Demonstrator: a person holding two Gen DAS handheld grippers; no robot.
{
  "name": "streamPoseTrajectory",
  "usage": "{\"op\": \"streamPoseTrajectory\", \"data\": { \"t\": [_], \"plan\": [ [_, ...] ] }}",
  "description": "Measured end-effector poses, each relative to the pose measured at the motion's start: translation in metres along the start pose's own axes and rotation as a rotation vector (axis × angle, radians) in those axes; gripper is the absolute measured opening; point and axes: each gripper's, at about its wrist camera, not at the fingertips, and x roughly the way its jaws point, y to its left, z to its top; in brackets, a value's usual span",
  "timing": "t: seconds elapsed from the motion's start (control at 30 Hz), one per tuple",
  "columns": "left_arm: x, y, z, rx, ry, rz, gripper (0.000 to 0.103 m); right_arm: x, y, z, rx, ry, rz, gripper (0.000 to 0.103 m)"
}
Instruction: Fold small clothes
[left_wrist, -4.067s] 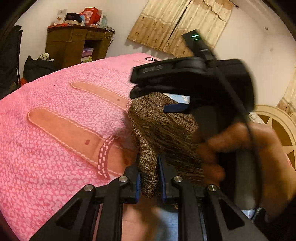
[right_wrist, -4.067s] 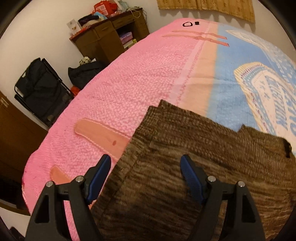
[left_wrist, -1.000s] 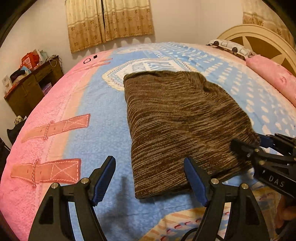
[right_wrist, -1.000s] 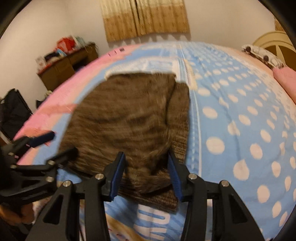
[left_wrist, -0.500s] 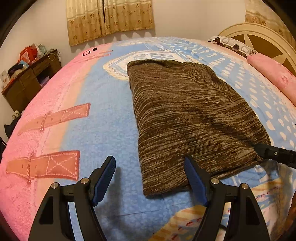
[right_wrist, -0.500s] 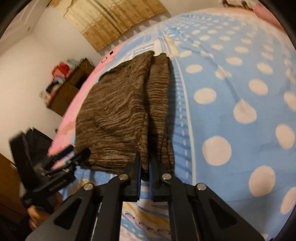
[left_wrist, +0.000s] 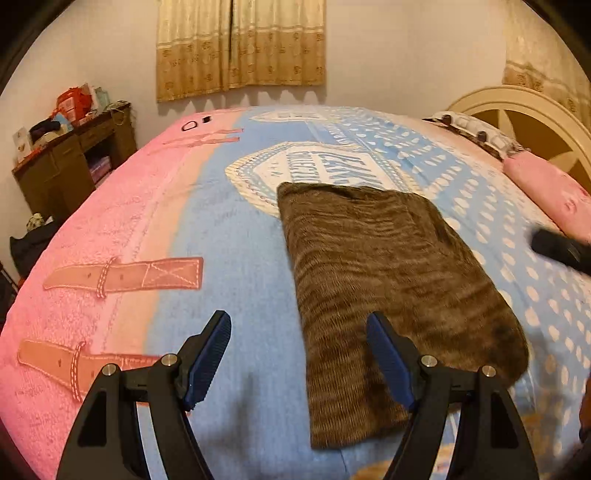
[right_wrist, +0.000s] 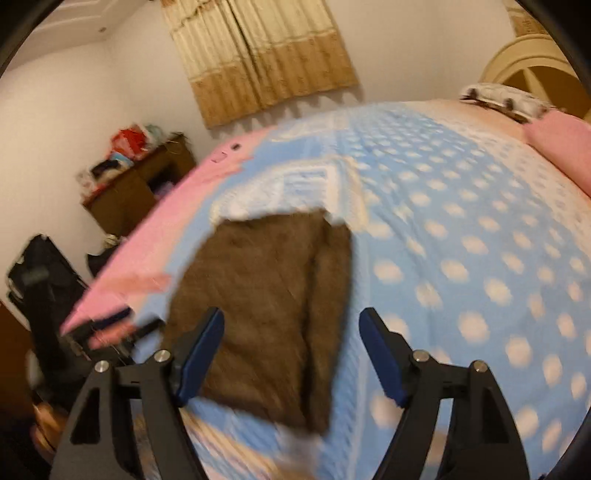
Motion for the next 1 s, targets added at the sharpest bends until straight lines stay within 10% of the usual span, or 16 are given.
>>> {"op": "streamPoseTrajectory", "data": {
  "t": [0.23,0.37,0.53,0.7,0.87,1.0],
  "plan": [
    [0.018,0.004,-0.005,-0.075,0.032,-0.043,0.076,0.127,-0.008,0.047,-0.001,0.161,-0.193,0.055],
    [0.024,-0.001,-0.007,-0.031,0.025,-0.031,0.076,0.14,-0.014,0.043,0.053,0.159,-0.125,0.013],
    [0.027,-0.009,-0.01,-0.01,0.006,-0.052,0.076,0.083,-0.017,0.033,-0.01,-0.033,-0.221,0.009],
    [0.041,-0.018,-0.02,0.013,0.05,-0.046,0.076,0.115,-0.061,0.012,0.126,0.086,-0.162,0.009],
    [0.036,-0.004,-0.021,-0.029,0.098,-0.087,0.079,0.111,-0.066,0.021,0.099,0.093,-0.217,0.043],
    [0.008,0.005,-0.018,0.012,0.021,-0.06,0.079,0.064,-0.069,0.018,0.179,-0.018,-0.133,0.044]
  ]
}}
